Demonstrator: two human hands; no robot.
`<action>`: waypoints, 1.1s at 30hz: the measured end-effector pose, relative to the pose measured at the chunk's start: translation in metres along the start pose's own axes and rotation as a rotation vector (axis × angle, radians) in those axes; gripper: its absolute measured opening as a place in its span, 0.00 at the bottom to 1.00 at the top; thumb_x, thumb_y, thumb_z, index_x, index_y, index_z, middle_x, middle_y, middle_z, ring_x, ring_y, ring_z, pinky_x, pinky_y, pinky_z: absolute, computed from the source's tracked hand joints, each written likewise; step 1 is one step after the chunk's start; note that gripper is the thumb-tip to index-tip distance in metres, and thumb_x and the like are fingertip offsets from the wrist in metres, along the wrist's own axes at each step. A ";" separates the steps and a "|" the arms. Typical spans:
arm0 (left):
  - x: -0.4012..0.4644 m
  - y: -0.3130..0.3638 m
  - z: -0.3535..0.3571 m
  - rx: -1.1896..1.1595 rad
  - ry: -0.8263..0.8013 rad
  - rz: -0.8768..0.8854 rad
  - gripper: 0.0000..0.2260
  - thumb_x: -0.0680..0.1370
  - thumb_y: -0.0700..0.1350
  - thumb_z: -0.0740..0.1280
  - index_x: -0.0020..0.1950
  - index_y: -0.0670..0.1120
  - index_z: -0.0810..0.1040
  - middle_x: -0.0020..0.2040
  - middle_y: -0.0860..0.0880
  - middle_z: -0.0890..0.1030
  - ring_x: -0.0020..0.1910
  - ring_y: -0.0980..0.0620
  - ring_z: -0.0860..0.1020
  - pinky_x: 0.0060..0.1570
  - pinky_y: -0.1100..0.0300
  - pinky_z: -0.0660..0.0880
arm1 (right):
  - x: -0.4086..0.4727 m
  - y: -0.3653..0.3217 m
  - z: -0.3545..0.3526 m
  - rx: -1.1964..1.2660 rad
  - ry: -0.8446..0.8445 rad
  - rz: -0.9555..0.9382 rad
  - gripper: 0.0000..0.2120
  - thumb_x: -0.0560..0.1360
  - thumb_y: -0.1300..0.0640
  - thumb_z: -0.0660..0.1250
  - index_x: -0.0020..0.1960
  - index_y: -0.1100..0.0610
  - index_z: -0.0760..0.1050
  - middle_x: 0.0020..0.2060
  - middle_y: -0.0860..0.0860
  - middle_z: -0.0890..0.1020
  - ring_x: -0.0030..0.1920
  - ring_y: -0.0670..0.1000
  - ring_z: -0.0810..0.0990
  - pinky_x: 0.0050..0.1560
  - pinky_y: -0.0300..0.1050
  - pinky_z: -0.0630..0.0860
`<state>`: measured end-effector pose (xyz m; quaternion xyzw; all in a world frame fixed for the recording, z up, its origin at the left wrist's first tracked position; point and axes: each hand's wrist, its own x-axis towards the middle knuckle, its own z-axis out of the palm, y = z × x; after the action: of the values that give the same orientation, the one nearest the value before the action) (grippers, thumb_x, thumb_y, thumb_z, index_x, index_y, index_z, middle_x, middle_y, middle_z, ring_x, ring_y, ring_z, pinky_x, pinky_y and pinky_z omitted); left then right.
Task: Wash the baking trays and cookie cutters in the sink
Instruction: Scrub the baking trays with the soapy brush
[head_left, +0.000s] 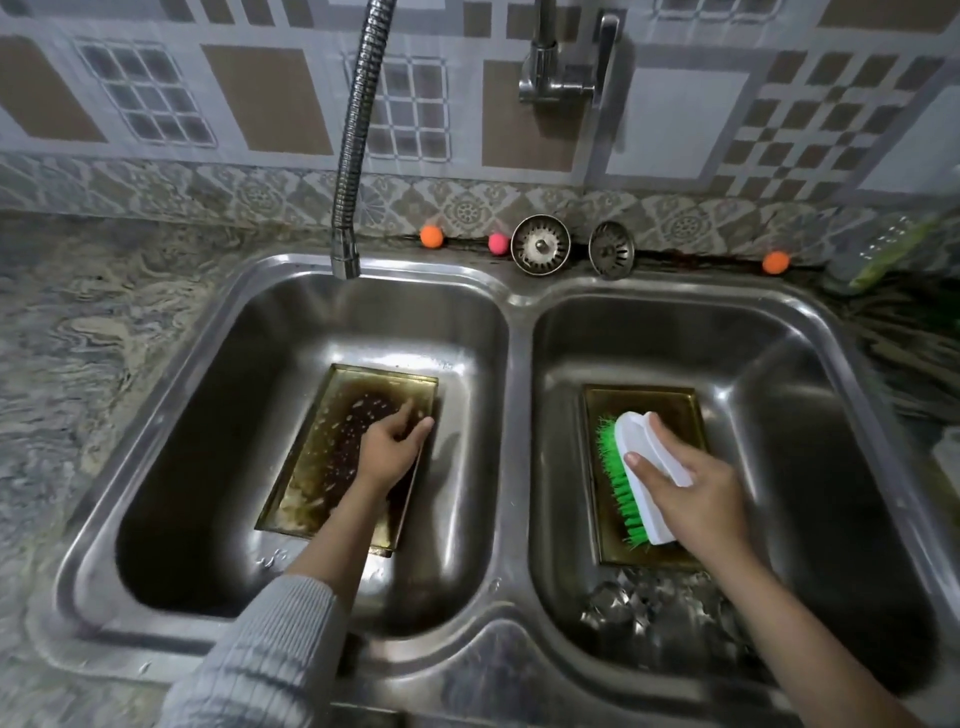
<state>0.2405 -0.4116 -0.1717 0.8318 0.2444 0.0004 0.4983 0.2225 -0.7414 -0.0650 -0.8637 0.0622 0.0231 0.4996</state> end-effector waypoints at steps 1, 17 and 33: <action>-0.003 0.004 0.000 -0.040 0.014 0.014 0.25 0.76 0.51 0.70 0.69 0.42 0.73 0.67 0.47 0.75 0.66 0.54 0.72 0.68 0.60 0.67 | 0.000 0.000 0.000 0.000 -0.004 0.002 0.24 0.72 0.54 0.72 0.67 0.47 0.72 0.63 0.48 0.77 0.57 0.45 0.74 0.51 0.37 0.72; -0.066 0.164 0.160 0.083 -0.250 0.129 0.13 0.77 0.46 0.68 0.59 0.41 0.77 0.53 0.46 0.81 0.53 0.50 0.79 0.52 0.61 0.76 | 0.013 0.025 -0.082 0.063 0.150 0.047 0.25 0.72 0.54 0.73 0.68 0.48 0.72 0.65 0.47 0.75 0.55 0.41 0.74 0.44 0.25 0.67; -0.071 0.132 0.218 0.232 -0.095 -0.063 0.14 0.76 0.39 0.66 0.60 0.43 0.69 0.63 0.43 0.69 0.54 0.45 0.75 0.54 0.51 0.77 | 0.014 0.060 -0.128 0.047 0.205 0.084 0.25 0.72 0.56 0.73 0.67 0.49 0.73 0.63 0.46 0.77 0.57 0.39 0.73 0.43 0.17 0.66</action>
<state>0.2853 -0.6716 -0.1545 0.8749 0.2448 -0.0829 0.4097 0.2260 -0.8832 -0.0538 -0.8462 0.1499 -0.0459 0.5092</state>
